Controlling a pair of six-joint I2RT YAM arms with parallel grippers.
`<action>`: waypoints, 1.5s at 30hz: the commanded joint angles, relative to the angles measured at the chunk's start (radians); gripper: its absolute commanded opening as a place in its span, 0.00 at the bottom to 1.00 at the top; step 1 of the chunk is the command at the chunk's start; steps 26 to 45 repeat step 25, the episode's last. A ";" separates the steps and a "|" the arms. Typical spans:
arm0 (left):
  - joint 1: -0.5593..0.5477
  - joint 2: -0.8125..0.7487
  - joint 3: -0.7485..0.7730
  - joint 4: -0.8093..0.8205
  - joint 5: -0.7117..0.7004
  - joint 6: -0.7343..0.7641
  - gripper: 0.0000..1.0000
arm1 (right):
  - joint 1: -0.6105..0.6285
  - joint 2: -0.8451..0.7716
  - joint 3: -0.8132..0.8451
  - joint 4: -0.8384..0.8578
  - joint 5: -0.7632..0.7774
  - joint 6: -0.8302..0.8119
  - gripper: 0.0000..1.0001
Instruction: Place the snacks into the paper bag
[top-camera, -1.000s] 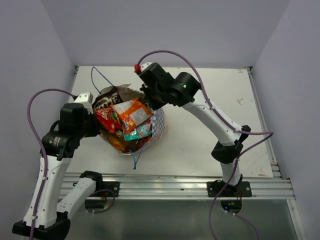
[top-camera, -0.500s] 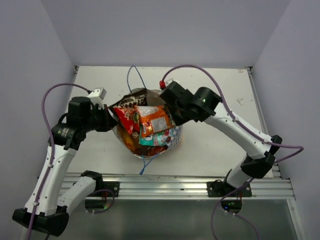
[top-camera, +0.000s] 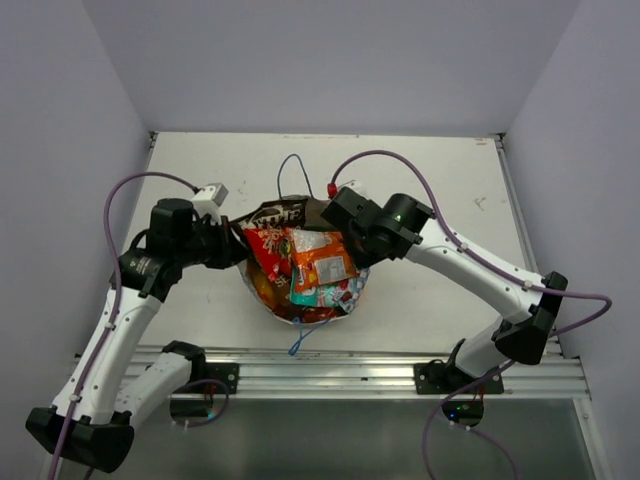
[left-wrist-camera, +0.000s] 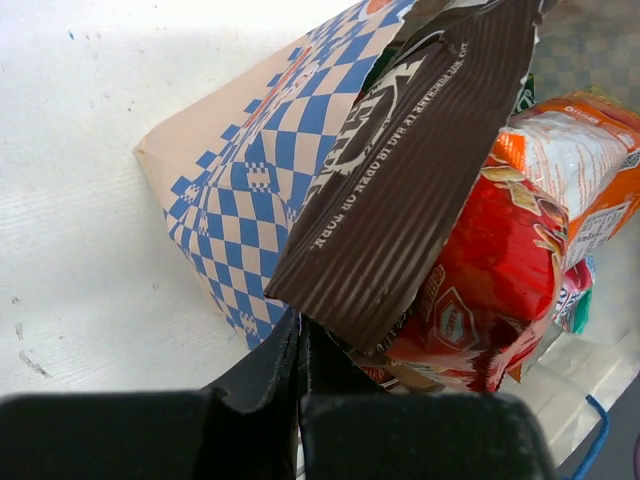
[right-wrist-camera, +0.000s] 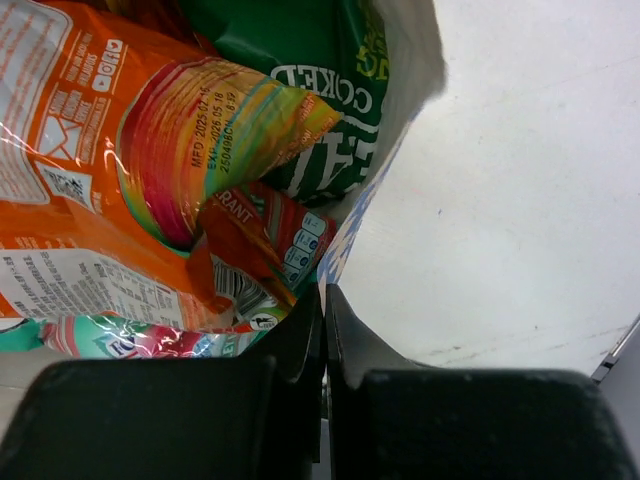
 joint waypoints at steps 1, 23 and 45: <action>-0.013 0.022 0.121 0.136 0.034 0.001 0.00 | -0.004 -0.004 0.113 -0.005 0.070 0.022 0.01; -0.015 0.011 0.429 -0.002 -0.536 0.051 1.00 | -0.004 -0.010 0.371 -0.122 0.303 0.045 0.54; -0.015 0.019 0.429 0.004 -0.561 0.053 1.00 | -0.009 -0.018 0.411 -0.165 0.389 0.045 0.66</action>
